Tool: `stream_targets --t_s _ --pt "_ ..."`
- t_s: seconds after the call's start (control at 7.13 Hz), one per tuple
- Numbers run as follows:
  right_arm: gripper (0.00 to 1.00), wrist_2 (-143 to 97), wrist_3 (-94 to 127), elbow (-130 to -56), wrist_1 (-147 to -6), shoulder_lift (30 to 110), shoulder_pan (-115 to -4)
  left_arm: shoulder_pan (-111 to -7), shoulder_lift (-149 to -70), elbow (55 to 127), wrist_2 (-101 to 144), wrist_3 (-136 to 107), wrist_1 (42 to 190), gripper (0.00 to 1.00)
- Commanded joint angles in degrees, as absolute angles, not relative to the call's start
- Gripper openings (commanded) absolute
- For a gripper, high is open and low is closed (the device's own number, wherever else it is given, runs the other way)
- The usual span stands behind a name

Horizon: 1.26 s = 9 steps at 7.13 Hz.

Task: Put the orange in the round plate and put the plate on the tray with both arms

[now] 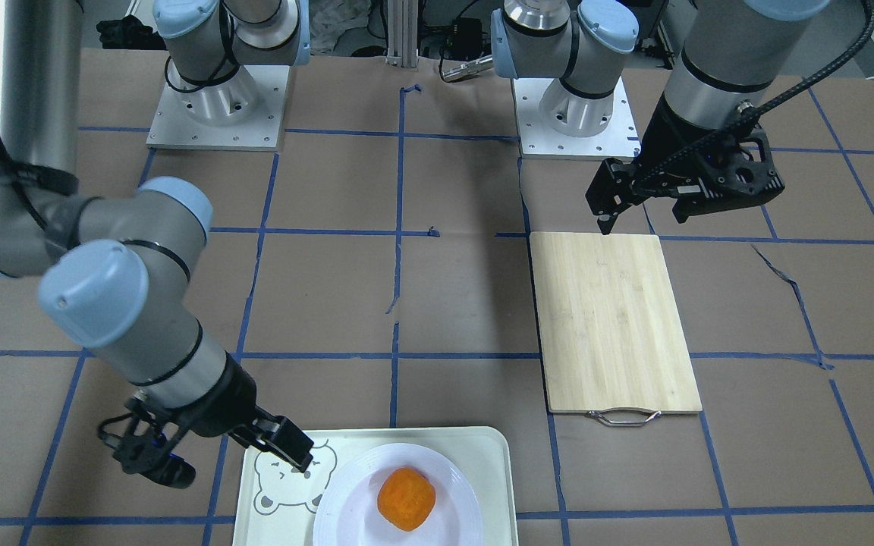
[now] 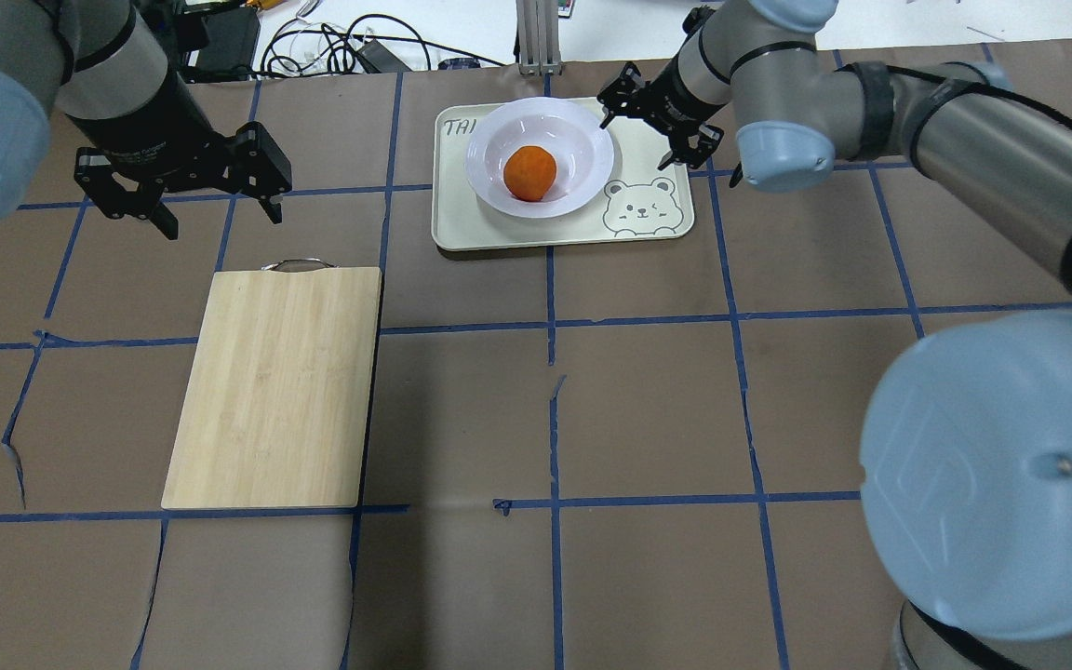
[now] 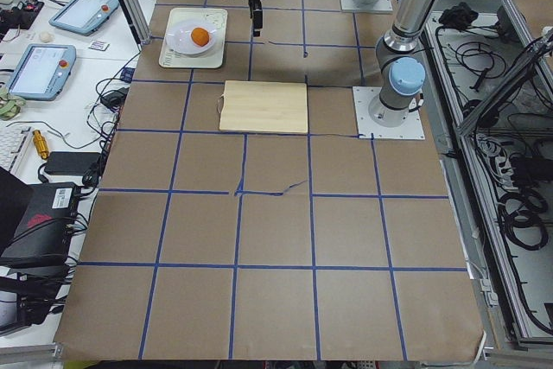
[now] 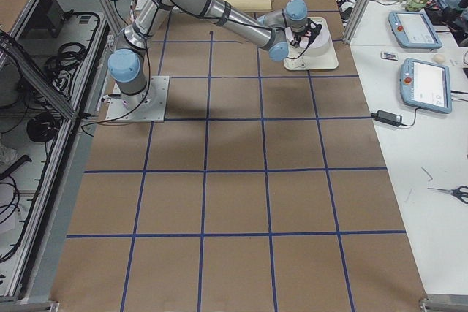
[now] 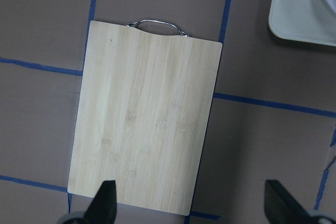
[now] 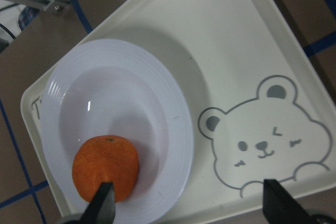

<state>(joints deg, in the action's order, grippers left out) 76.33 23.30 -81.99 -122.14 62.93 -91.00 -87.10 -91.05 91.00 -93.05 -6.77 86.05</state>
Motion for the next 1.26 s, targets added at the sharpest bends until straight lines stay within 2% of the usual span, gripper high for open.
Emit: stream_targets --t_s 0.0,0.28,0.42,1.12 --pt "1.00 87.2 9.9 -79.8 -101.6 73.4 -90.4 -87.1 -91.1 91.0 -93.0 -6.8 86.0 1.00" --pt "1.00 90.9 7.9 -81.9 -87.9 83.9 -91.1 -87.1 -91.0 90.9 -92.6 -6.8 85.9 1.00" --pt "1.00 92.0 4.4 -83.2 -86.9 86.5 -91.1 -87.1 -90.9 90.9 -92.7 -6.8 85.9 1.00" --pt "1.00 91.1 1.1 -84.3 -88.0 87.2 -91.6 -87.0 -90.4 90.8 -92.7 -6.8 86.0 1.00"
